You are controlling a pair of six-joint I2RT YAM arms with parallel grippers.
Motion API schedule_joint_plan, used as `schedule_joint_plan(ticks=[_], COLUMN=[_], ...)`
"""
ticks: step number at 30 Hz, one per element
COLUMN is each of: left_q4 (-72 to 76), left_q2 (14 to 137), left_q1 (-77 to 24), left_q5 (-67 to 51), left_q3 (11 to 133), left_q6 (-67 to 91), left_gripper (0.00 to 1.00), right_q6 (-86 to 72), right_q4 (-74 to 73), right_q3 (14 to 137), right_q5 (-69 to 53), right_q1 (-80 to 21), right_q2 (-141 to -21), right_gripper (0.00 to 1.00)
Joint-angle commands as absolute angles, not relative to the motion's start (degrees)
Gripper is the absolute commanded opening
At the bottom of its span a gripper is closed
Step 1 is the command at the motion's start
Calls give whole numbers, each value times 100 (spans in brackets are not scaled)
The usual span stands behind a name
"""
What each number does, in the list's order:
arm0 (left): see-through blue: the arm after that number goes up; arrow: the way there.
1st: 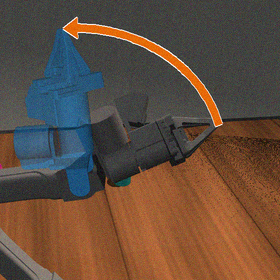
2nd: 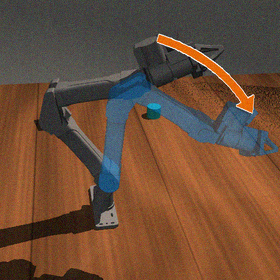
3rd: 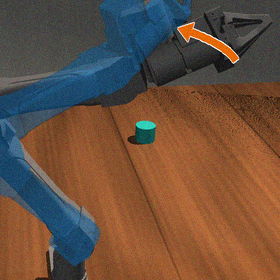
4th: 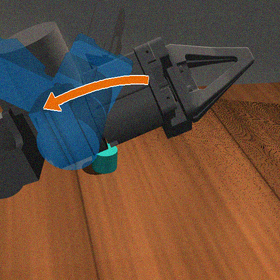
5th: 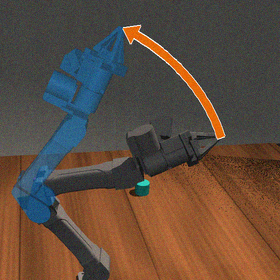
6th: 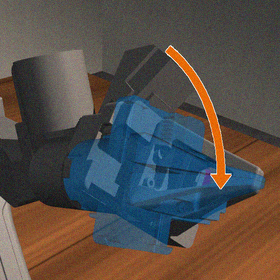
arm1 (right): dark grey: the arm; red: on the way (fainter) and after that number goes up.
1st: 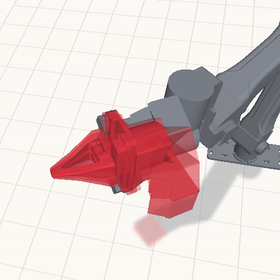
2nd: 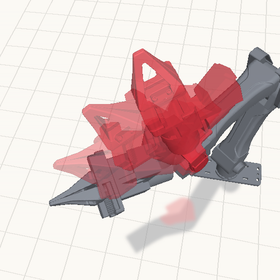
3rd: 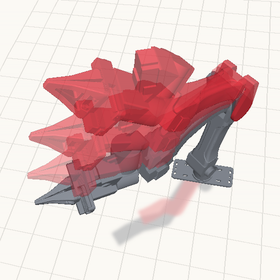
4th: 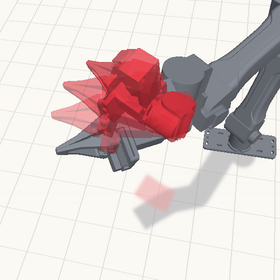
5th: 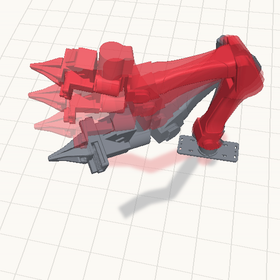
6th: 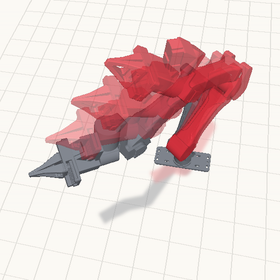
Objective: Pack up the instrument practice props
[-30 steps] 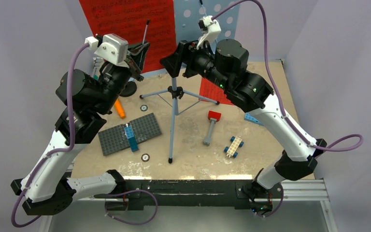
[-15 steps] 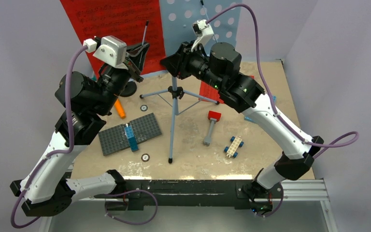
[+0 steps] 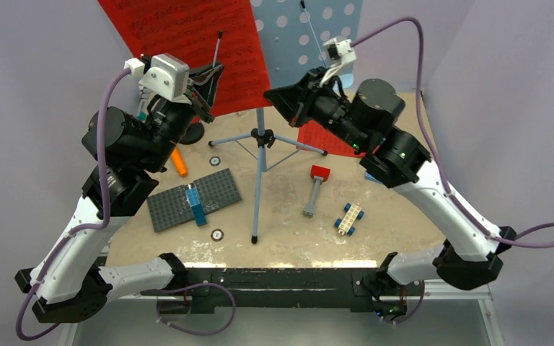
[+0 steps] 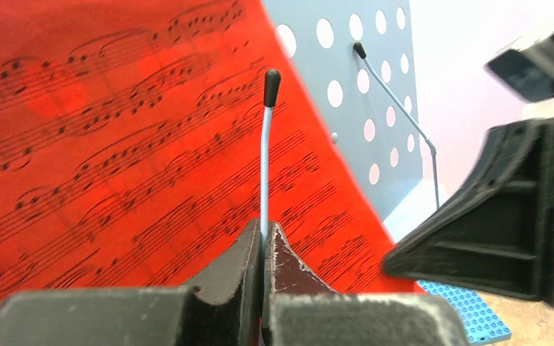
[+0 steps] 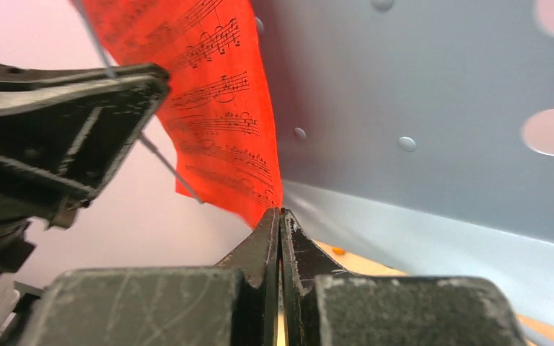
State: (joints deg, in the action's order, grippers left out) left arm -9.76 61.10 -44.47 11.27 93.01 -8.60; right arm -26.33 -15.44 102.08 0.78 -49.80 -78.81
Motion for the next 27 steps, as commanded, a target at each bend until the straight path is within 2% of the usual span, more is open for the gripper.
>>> schedule_joint_plan(ticks=[1, 12, 22, 24, 27], left_q4=[-1022, -857, -800, -800, -772], left_q2=[5981, 5985, 6055, 6052, 6062], left_q1=[-4514, -4509, -4511, -4515, -4509], left_q5=[954, 1106, 1096, 1130, 1188], left_q3=[9272, 9178, 9153, 9121, 9051], left_q6=[-782, -819, -741, -777, -841], left_gripper=[0, 0, 0, 0, 0], right_q6=[-2295, -2184, -2321, -2322, -2323], right_q4=[-1288, -1643, -1624, -1622, -1614], right_q3=[10054, 9275, 9103, 9114, 9121], right_q5=[342, 537, 270, 279, 278], right_q1=[-4944, -4924, -4913, -4905, -4891], right_q2=[-7239, -6319, -6476, -6492, -6494], right_gripper=[0, 0, 0, 7, 9])
